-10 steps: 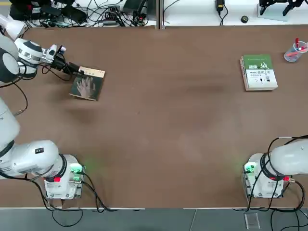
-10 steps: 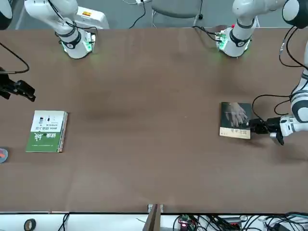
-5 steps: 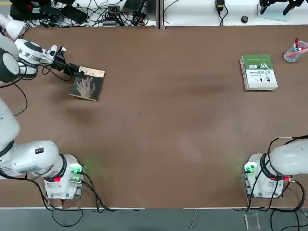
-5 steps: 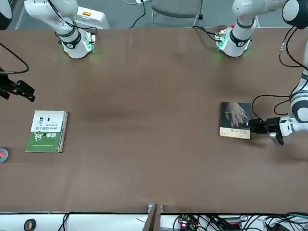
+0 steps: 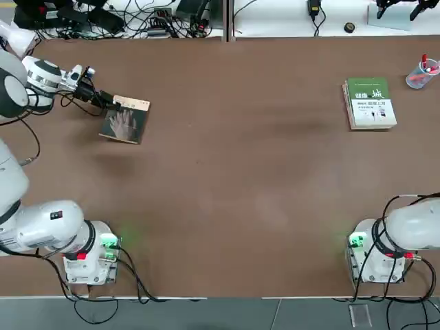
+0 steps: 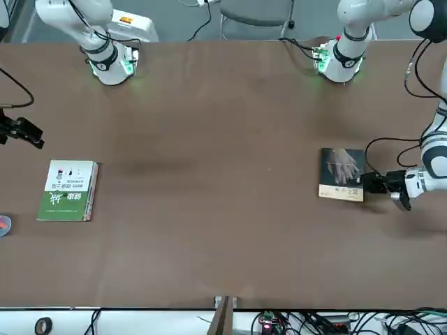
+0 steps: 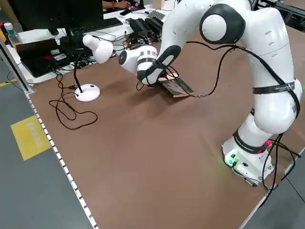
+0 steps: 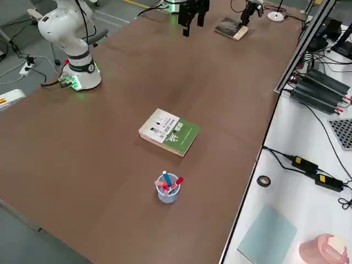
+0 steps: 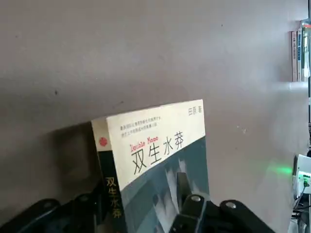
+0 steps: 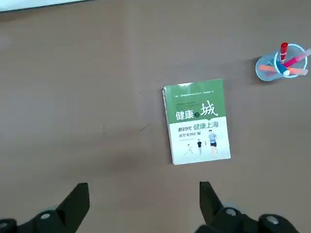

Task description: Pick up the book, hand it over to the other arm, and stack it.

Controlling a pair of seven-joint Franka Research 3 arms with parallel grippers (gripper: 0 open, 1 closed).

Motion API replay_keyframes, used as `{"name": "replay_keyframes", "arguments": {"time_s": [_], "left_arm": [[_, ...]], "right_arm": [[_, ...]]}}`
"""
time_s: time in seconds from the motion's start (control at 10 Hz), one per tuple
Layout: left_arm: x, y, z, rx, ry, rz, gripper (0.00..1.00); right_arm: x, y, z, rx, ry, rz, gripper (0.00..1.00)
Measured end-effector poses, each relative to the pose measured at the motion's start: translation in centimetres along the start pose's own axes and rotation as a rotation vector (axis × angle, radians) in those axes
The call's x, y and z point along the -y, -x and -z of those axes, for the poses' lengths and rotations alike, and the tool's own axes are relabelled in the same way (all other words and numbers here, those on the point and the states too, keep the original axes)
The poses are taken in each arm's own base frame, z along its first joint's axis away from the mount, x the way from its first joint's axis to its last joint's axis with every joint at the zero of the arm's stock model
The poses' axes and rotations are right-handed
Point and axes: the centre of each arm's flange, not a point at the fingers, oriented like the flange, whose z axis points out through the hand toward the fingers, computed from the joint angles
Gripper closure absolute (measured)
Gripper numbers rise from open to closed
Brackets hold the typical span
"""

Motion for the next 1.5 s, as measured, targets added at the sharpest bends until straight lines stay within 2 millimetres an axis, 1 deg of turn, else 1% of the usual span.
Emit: {"name": "replay_keyframes", "arguments": {"time_s": [0.1,0.2,0.4,0.6,0.9,1.0,1.1,1.3,1.4,1.5], "left_arm": [[0.0,0.0,0.0,-0.001,0.001,0.001,0.51],[0.0,0.0,0.0,-0.002,0.002,0.002,0.56],[0.0,0.0,-0.1,-0.003,0.003,0.003,0.56],[0.1,0.0,-0.1,-0.006,0.005,0.005,0.67],[0.1,0.0,-0.1,-0.014,0.010,0.010,0.68],[0.1,0.0,-0.1,-0.013,0.013,0.011,0.73],[0.2,0.1,0.0,-0.012,0.020,0.014,0.74],[0.3,0.4,0.2,-0.010,0.034,0.018,0.89],[0.3,0.4,0.2,-0.009,0.037,0.019,0.90],[0.3,0.4,0.2,-0.009,0.042,0.019,0.98]], "right_arm": [[0.1,0.0,0.0,0.000,0.000,0.003,0.00],[0.3,0.1,0.0,0.001,-0.001,0.006,0.00],[0.7,0.1,0.0,0.001,-0.001,0.012,0.00],[0.8,0.2,-0.1,0.002,-0.001,0.015,0.00],[1.0,0.1,-0.2,0.004,-0.001,0.018,0.00],[1.1,0.1,-0.3,0.004,-0.001,0.019,0.00],[1.1,0.1,-0.3,0.003,-0.001,0.020,0.00],[1.2,0.1,-0.2,0.000,0.000,0.021,0.00],[1.2,0.1,-0.2,-0.001,0.000,0.022,0.00],[1.2,0.1,-0.2,-0.002,0.000,0.022,0.00]]}}
